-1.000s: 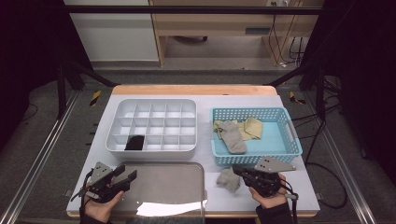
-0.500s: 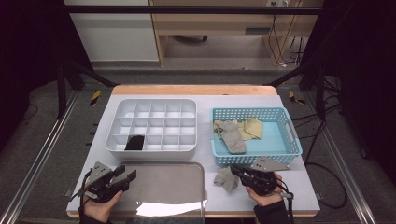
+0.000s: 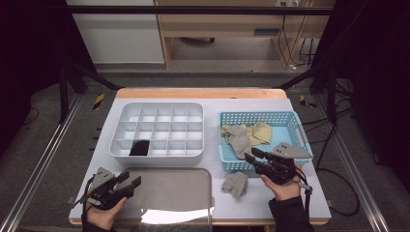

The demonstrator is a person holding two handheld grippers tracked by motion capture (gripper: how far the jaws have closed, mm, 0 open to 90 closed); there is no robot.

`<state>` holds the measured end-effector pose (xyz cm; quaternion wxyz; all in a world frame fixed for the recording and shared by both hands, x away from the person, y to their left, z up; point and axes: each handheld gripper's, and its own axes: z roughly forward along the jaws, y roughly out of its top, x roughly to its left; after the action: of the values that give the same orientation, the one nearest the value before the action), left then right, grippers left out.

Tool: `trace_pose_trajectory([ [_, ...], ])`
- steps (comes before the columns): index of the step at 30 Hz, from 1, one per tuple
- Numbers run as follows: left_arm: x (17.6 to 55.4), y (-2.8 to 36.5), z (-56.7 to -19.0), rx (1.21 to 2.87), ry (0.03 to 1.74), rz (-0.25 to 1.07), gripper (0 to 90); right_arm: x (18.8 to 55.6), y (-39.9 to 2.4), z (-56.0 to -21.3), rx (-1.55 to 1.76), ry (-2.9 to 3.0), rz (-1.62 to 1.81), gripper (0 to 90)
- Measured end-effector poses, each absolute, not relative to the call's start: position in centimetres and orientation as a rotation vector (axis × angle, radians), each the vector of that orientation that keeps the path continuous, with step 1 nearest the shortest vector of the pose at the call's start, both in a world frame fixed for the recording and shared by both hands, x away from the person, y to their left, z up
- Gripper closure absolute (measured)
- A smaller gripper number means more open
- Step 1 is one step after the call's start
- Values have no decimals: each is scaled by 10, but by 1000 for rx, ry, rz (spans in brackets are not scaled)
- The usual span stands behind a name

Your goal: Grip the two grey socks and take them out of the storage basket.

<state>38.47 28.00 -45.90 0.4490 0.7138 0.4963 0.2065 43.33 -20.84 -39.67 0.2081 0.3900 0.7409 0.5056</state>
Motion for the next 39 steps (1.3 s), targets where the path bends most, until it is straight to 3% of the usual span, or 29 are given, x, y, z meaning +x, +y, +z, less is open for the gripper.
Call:
trace_pose_trajectory([
  [21,385,284,-459,1750,1252,525,425,505,-191,-370,1188,1973,1284,401],
  [32,385,284,-459,1748,1250,526,425,534,-178,-373,1211,1971,1246,358],
  [39,385,285,-459,1745,1250,526,425,551,-176,-385,1244,1990,1202,383],
])
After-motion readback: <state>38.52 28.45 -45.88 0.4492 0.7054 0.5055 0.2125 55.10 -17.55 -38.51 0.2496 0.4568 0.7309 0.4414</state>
